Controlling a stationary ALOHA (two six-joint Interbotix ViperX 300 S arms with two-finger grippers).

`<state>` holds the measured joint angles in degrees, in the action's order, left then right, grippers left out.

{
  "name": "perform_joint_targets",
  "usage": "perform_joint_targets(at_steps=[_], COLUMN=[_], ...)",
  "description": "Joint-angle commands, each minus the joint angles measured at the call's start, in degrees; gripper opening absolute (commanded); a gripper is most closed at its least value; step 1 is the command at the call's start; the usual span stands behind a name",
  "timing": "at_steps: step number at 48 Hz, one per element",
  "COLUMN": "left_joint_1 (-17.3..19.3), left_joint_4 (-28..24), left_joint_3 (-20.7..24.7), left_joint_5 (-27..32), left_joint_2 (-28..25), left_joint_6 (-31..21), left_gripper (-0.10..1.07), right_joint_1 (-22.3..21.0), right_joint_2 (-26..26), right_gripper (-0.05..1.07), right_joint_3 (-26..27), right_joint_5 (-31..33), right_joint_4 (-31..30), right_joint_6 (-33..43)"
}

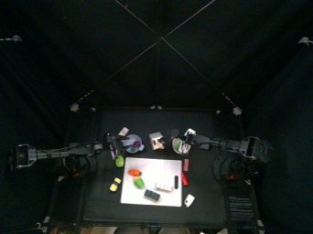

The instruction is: Grab peas

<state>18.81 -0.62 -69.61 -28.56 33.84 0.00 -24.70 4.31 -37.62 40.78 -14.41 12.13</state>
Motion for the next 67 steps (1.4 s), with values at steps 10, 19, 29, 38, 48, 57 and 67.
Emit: perform_joint_targets(at_steps=[10, 19, 29, 38, 48, 57, 67], left_joint_1=[0.1, 0.1, 0.1, 0.1, 0.1, 0.0, 0.0], left_joint_4=[0.0, 0.0, 0.1, 0.0, 0.1, 0.1, 0.0], left_joint_3=[0.7, 0.7, 0.7, 0.6, 0.6, 0.7, 0.6], left_joint_5=[-0.2, -0.2, -0.2, -0.2, -0.2, -0.2, -0.2], left_joint_2=[0.0, 0.0, -0.1, 0.0, 0.0, 0.0, 0.0], left_joint_6=[0.0, 0.0, 0.0, 0.0, -0.1, -0.1, -0.1], left_gripper=[0.85, 0.85, 0.85, 0.85, 0.85, 0.85, 0.85], right_joint_1=[0.0, 0.5, 0.6, -1.0, -1.1, -1.5, -1.8], right_joint_2=[1.1, 1.0, 0.9, 1.2, 1.2, 1.4, 1.4], right_gripper=[0.76, 0.95, 0.95, 0.95, 0.95, 0.95, 0.95], right_joint_3=[0.7, 0.4, 0.8, 2.9, 4.6, 3.8, 3.0], right_joint_5=[-0.6, -0.9, -0.9, -0.9, 0.5, 2.9, 1.4], right_joint_4=[0.2, -0.6, -0.2, 7.4, 9.1, 6.7, 4.9], right_joint_6=[-0.2, -0.8, 0.5, 3.7, 12.1, 23.4, 35.9])
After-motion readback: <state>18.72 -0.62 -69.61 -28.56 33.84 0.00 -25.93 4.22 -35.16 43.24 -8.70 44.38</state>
